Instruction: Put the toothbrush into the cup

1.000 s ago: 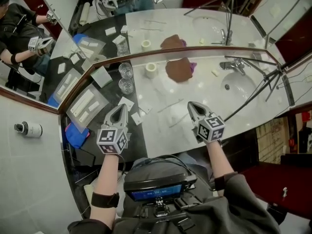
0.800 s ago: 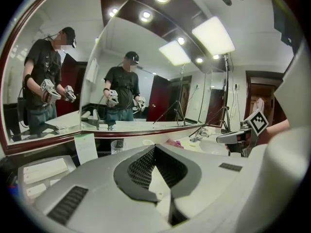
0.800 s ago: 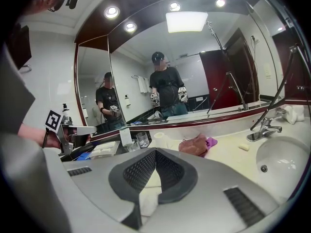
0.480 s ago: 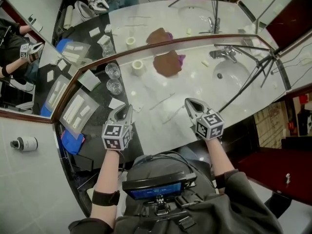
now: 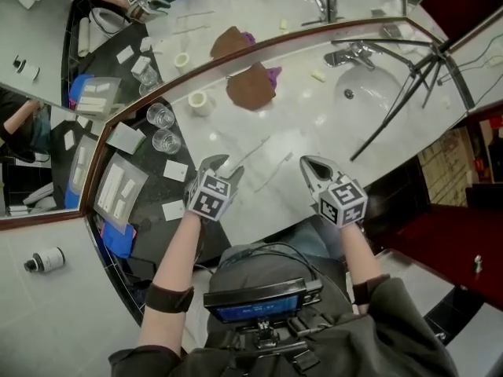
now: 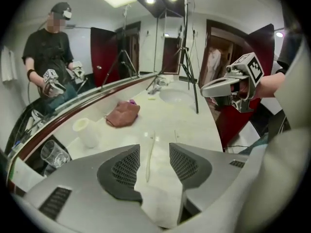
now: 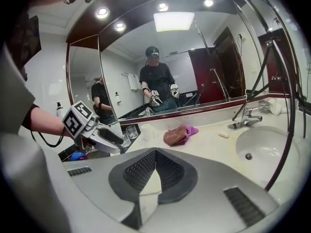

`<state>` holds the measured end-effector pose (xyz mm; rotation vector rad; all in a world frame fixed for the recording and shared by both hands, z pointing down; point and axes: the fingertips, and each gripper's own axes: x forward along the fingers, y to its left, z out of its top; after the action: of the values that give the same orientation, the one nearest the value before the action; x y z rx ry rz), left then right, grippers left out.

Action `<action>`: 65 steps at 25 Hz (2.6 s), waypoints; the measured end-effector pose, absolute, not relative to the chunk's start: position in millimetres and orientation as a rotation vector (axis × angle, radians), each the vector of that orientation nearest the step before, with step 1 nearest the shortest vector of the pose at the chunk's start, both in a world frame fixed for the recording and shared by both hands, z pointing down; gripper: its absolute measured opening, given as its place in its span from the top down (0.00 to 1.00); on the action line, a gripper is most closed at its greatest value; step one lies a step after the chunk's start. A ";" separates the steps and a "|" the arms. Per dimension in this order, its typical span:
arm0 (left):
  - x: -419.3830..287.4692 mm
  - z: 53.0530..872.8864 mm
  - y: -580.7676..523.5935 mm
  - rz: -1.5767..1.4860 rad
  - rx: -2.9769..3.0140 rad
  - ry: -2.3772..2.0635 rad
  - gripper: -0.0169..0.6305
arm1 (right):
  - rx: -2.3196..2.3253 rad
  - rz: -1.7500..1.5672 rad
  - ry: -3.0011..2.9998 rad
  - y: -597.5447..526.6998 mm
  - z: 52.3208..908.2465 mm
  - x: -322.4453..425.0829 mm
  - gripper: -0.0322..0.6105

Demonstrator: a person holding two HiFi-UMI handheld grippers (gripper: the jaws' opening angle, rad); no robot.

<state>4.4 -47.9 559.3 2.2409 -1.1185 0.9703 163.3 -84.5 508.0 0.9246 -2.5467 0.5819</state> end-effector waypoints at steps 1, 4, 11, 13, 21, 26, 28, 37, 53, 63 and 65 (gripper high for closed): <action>11.9 568.6 -52.5 1.014 2.236 -1.077 0.67 | 0.923 0.589 -2.545 -83.4 512.0 166.2 0.93; 31.7 596.6 -66.4 1.143 2.207 -0.955 0.65 | 0.929 0.607 -2.535 -80.6 524.8 175.3 0.93; 60.4 651.4 -93.0 1.372 2.144 -0.765 0.66 | 0.997 0.668 -2.521 -78.9 540.3 195.6 0.93; 64.5 663.4 -98.6 1.421 2.128 -0.735 0.66 | 1.015 0.687 -2.519 -78.0 546.1 201.9 0.93; 71.3 701.0 -109.0 1.518 2.053 -0.663 0.66 | 1.039 0.759 -2.486 -76.7 564.6 217.7 0.93; 71.8 715.9 -116.1 1.535 2.005 -0.665 0.74 | 1.058 0.771 -2.480 -84.7 570.1 225.4 0.93; 71.0 720.8 -117.7 1.544 1.988 -0.670 0.79 | 1.062 0.781 -2.474 -85.9 571.9 228.0 0.93; 75.3 722.3 -115.3 1.497 1.963 -0.656 0.95 | 1.049 0.803 -2.459 -84.2 576.7 231.9 0.93; 53.3 651.5 -128.3 1.313 2.064 -0.914 0.95 | 1.016 0.745 -2.475 -75.9 568.0 220.7 0.93; 31.1 551.9 -120.8 0.951 2.235 -1.215 0.95 | 0.915 0.623 -2.540 -85.9 537.9 184.7 0.93; 22.4 533.3 -114.1 0.874 2.257 -1.290 0.95 | 0.877 0.599 -2.556 -86.8 530.2 172.1 0.93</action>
<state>22.4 -114.1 533.3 2.2566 -1.2902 0.8740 172.1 -86.8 530.2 0.8771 -2.5560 0.5994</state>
